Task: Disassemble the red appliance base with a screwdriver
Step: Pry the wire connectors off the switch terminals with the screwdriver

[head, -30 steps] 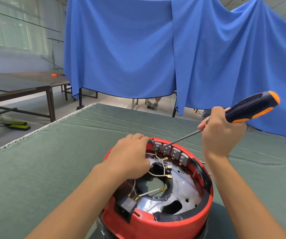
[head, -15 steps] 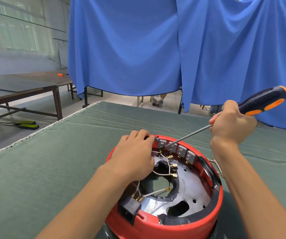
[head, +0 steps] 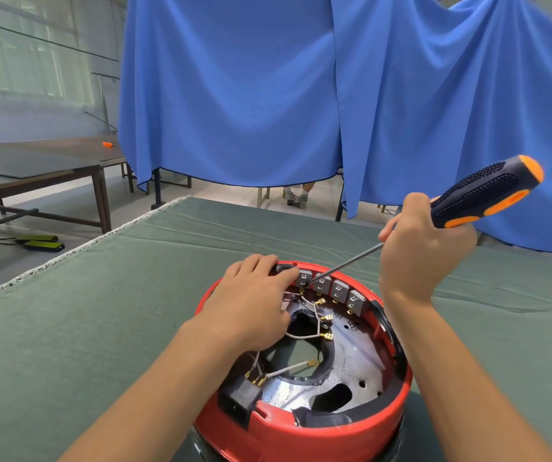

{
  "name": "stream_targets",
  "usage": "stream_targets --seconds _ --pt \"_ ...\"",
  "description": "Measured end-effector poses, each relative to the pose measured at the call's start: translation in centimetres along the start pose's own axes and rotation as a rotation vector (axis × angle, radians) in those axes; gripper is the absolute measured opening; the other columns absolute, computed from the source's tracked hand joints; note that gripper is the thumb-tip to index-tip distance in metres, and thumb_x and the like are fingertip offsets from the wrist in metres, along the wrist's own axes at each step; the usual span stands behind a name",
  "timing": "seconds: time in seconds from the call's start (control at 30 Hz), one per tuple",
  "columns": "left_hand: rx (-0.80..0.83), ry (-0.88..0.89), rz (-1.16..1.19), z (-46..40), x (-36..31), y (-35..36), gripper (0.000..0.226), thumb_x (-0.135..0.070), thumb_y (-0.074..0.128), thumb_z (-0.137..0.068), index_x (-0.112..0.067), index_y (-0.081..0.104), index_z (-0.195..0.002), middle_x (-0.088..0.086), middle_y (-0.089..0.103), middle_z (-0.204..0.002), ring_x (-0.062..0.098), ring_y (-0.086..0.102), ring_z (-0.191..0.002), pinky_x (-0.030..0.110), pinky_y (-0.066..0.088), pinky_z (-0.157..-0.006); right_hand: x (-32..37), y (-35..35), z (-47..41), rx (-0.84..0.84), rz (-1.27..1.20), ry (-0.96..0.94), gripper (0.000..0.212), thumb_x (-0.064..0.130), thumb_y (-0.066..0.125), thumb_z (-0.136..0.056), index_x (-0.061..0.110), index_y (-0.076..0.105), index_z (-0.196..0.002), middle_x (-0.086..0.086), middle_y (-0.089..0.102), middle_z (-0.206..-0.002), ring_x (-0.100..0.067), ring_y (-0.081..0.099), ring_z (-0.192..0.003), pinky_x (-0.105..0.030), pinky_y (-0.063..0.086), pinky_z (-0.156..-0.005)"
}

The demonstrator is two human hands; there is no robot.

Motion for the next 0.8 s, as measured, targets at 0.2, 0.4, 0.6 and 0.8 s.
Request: stream_targets --seconds 0.2,0.4,0.6,0.8 --pt "0.037 0.006 -0.092 0.0 -0.3 -0.2 0.064 -0.039 0.043 -0.092 -0.038 0.012 -0.148 0.001 0.011 -0.156 0.024 0.011 -0.141 0.038 0.012 -0.114 0.4 -0.1 0.2 0.064 0.064 -0.035 0.02 0.007 0.048 -0.073 0.002 0.039 -0.056 -0.027 0.038 -0.046 -0.017 0.038 -0.035 -0.014 0.032 -0.039" --pt "0.043 0.009 -0.11 0.1 -0.5 -0.3 0.063 -0.038 0.043 -0.093 -0.036 0.012 -0.148 0.003 0.013 -0.156 0.025 0.012 -0.14 0.04 0.014 -0.113 -0.5 -0.1 -1.1 0.009 0.073 0.05 0.024 0.013 0.045 -0.071 0.015 0.028 -0.054 -0.008 0.036 -0.042 -0.016 0.034 -0.032 -0.016 0.027 -0.037" --pt "0.041 0.01 -0.111 0.0 -0.5 -0.4 0.062 -0.037 0.043 -0.093 -0.035 0.014 -0.148 0.004 0.015 -0.155 0.027 0.014 -0.14 0.041 0.015 -0.112 -2.0 0.2 -2.6 -0.023 0.151 0.139 0.021 0.017 0.045 -0.069 0.014 0.028 -0.056 -0.01 0.036 -0.049 -0.016 0.032 -0.032 -0.017 0.025 -0.038" --pt "0.045 0.005 -0.114 0.0 -0.4 -0.3 0.062 -0.037 0.043 -0.093 -0.036 0.013 -0.148 0.004 0.015 -0.155 0.026 0.013 -0.139 0.042 0.015 -0.112 -3.2 0.1 -3.5 -0.042 0.16 0.192 0.022 0.014 0.045 -0.071 0.015 0.029 -0.056 -0.007 0.034 -0.046 -0.015 0.034 -0.031 -0.018 0.025 -0.037"
Point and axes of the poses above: each hand's wrist, its own z-axis away from the middle knuckle, its own y-axis out of the palm, x = y × z, the point moved 3 cm from there along -z, towards the middle knuckle
